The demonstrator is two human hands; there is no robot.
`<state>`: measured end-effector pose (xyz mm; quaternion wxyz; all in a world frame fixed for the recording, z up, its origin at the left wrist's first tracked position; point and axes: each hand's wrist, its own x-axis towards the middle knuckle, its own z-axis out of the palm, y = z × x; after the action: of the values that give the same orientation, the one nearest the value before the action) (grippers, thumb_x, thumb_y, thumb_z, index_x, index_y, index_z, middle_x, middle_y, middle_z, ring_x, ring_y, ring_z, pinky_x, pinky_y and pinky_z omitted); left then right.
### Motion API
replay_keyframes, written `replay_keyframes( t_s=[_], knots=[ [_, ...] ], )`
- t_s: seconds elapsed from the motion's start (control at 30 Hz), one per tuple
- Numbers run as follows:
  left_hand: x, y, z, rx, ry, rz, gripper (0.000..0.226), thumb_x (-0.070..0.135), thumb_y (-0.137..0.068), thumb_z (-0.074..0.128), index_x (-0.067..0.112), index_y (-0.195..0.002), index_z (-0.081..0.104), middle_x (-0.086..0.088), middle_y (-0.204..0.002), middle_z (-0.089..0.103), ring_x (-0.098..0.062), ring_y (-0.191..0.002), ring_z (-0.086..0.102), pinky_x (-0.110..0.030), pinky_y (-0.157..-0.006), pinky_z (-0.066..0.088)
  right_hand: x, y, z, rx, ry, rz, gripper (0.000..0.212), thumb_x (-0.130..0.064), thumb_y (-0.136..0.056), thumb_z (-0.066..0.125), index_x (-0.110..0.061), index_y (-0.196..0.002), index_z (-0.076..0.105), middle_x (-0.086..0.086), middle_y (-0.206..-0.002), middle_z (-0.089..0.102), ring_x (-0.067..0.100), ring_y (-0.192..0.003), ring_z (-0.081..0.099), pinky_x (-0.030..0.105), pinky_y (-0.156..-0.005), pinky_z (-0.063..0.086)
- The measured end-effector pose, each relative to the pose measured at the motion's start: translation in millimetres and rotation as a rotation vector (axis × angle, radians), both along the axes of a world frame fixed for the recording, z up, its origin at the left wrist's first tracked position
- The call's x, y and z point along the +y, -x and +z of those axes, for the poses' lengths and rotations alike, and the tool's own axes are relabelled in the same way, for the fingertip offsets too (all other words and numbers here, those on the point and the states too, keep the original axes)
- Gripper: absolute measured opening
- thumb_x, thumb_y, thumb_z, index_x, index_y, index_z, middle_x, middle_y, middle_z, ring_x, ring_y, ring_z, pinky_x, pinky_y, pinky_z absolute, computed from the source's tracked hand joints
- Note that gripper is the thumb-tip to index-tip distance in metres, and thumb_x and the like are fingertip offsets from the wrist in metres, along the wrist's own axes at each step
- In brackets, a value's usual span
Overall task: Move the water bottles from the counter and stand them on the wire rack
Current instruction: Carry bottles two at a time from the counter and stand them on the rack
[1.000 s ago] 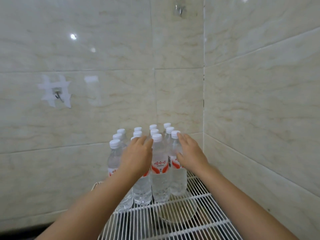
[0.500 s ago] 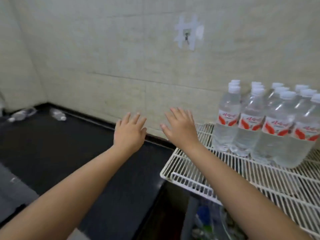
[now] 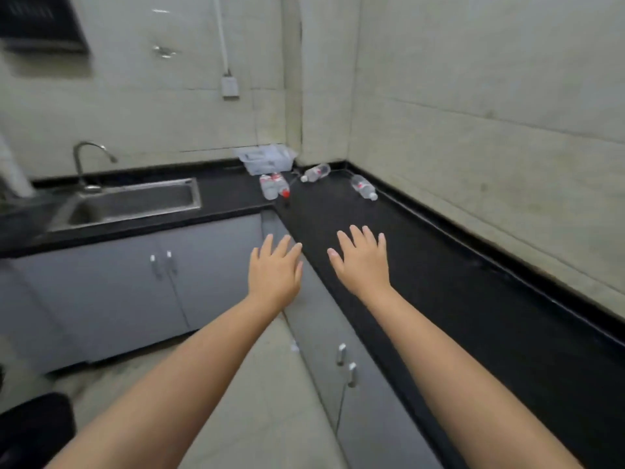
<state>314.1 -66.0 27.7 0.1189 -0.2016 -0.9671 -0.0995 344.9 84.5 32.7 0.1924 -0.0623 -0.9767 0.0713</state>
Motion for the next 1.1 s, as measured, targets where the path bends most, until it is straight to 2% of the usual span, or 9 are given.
replay_keyframes(
  t_s=[0.2, 0.4, 0.67, 0.8, 1.1],
  knots=[
    [-92, 79, -30, -0.110, -0.012, 0.132, 0.044, 0.032, -0.097, 0.029, 0.024, -0.140, 0.026, 0.000, -0.153, 0.021, -0.028, -0.142, 0.011, -0.043, -0.114, 0.015, -92, 99, -39, -0.126, -0.011, 0.110, 0.051, -0.035, -0.094, 0.036, -0.012, -0.139, 0.030, 0.014, -0.150, 0.027, 0.028, -0.140, 0.018, 0.049, -0.114, 0.009],
    [-131, 167, -61, -0.206, -0.014, 0.189, 0.044, 0.032, -0.097, 0.027, 0.024, -0.141, 0.024, 0.001, -0.154, 0.018, -0.027, -0.143, 0.008, -0.042, -0.115, 0.013, -130, 195, -71, -0.225, -0.006, 0.169, 0.051, -0.034, -0.095, 0.035, -0.013, -0.140, 0.027, 0.012, -0.151, 0.024, 0.025, -0.141, 0.015, 0.046, -0.115, 0.007],
    [-125, 347, -66, -0.299, 0.059, 0.219, 0.045, 0.033, -0.098, 0.025, 0.024, -0.141, 0.023, 0.000, -0.155, 0.013, -0.029, -0.143, 0.003, -0.043, -0.116, 0.010, -101, 381, -89, -0.250, 0.043, 0.116, 0.051, -0.034, -0.095, 0.035, -0.013, -0.141, 0.024, 0.010, -0.151, 0.025, 0.025, -0.141, 0.016, 0.044, -0.115, 0.010],
    [-114, 439, -52, -0.259, 0.082, 0.211, 0.045, 0.033, -0.097, 0.027, 0.023, -0.141, 0.025, 0.001, -0.155, 0.016, -0.029, -0.143, 0.006, -0.043, -0.115, 0.012, -75, 469, -81, -0.229, 0.067, 0.054, 0.050, -0.032, -0.094, 0.038, -0.012, -0.139, 0.029, 0.011, -0.148, 0.031, 0.027, -0.139, 0.021, 0.044, -0.114, 0.013],
    [-91, 594, -76, -0.255, 0.025, 0.182, 0.044, 0.034, -0.096, 0.029, 0.023, -0.140, 0.027, 0.002, -0.155, 0.016, -0.029, -0.142, 0.008, -0.044, -0.115, 0.014, -34, 610, -98, -0.248, 0.080, -0.028, 0.050, -0.032, -0.092, 0.042, -0.011, -0.137, 0.033, 0.011, -0.143, 0.039, 0.028, -0.135, 0.029, 0.044, -0.112, 0.020]
  ],
)
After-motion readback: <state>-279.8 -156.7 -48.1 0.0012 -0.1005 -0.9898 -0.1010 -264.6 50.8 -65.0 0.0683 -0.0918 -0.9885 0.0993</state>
